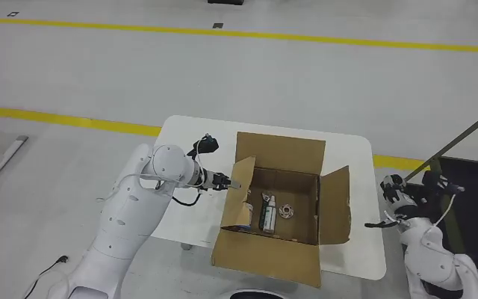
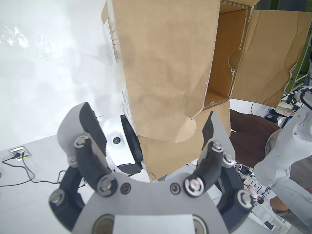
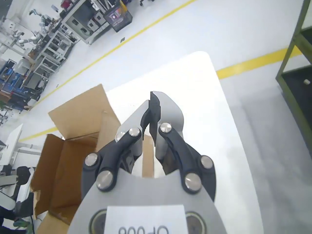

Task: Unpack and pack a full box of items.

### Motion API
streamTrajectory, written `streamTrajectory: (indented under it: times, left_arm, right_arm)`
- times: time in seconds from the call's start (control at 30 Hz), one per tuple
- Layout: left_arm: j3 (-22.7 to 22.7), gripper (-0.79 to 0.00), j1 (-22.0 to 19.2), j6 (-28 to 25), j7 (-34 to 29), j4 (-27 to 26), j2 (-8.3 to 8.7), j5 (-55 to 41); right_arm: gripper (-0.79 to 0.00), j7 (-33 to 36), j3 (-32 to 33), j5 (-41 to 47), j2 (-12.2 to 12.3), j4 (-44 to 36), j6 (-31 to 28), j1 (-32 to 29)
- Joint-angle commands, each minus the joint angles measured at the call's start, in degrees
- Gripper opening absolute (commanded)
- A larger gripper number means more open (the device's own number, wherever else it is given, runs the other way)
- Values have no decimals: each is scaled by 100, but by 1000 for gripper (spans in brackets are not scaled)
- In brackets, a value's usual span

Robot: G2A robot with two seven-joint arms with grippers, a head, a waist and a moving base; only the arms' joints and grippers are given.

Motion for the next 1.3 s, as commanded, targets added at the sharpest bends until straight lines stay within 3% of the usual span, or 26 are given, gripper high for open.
streamTrajectory:
  times: [0.0,0.4,0.57,0.77,1.03,1.07,1.1,1.13,1.27]
  left_arm:
    - [0,0,0,0,0,0,0,0]
    - [0,0,0,0,0,0,0,0]
    - [0,0,0,0,0,0,0,0]
    - [0,0,0,0,0,0,0,0]
    - [13,0,45,-81,110,-42,-1,-23]
    - [52,-52,107,-235,221,-92,3,-2]
    - [71,-548,142,-344,341,-134,11,54]
    - [87,-785,184,-448,485,-163,16,90]
    - [362,-785,335,-1212,961,-299,52,717]
  right_arm:
    - [-785,42,-113,240,-11,293,-193,35]
    - [-785,1025,-806,1994,-45,1072,-1526,546]
    - [-785,1840,-1034,2396,-11,1146,-1917,677]
    - [-785,2694,-1458,2254,41,1610,-2196,1080]
    - [-785,2748,-1710,1955,81,1796,-2164,1310]
    - [-785,2748,-1701,1954,90,1786,-2169,1305]
    - [-785,2742,-1688,1955,98,1776,-2167,1300]
    - [-785,2731,-1674,1953,106,1760,-2170,1289]
    - [-785,2693,-1623,1980,135,1733,-2165,1239]
